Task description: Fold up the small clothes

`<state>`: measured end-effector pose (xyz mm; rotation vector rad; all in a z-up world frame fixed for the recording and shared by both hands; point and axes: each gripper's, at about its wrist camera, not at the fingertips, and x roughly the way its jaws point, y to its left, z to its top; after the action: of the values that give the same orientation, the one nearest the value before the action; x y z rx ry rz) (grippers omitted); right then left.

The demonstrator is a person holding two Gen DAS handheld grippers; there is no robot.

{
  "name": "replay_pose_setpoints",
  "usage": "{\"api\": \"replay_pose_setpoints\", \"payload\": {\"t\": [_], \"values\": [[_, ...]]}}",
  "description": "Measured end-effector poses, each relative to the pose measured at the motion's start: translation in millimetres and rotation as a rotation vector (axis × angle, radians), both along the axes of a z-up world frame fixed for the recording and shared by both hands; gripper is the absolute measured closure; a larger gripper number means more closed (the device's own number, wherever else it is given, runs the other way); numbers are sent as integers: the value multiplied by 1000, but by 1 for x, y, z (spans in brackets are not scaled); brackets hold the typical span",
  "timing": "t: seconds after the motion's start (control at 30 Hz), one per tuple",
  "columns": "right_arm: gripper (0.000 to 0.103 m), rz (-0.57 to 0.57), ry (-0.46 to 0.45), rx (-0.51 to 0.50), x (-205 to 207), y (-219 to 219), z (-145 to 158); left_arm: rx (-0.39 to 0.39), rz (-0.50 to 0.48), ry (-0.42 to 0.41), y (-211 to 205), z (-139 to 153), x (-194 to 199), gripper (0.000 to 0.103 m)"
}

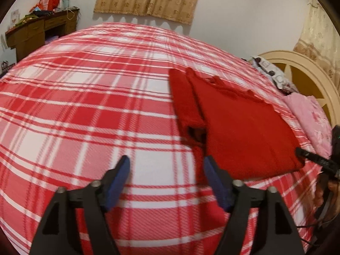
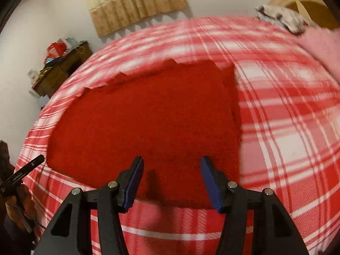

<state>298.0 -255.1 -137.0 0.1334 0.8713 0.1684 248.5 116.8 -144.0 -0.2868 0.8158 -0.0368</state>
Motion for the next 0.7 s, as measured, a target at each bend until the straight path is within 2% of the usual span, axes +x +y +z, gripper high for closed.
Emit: {"api": "replay_pose_setpoints", "payload": {"t": [0.07,0.17,0.23,0.33,0.4,0.43,0.57,0.63,0.7], "values": [[46,14,-18,-39,10,10,6,-8,15,-5,7,1,3,23],[46,38,-8,-27,27,23,6,-38,33,6,16,1,5,23],[46,72,10,-26,37,37,0,-69,38,13,23,0,4,22],[46,151,59,-90,44,66,-20,-80,44,17,31,-2,1,19],[44,155,18,-198,40,83,-24,-74,40,24,34,-2,0,19],[44,159,19,-210,39,87,-23,-74,35,24,36,-1,0,19],[45,171,8,-159,31,90,-13,-94,-1,7,49,5,5,19],[45,208,-29,-172,22,102,-5,-92,-13,9,54,6,10,14],[45,247,-61,-198,12,119,-2,-81,-13,-5,56,8,13,14]]}}
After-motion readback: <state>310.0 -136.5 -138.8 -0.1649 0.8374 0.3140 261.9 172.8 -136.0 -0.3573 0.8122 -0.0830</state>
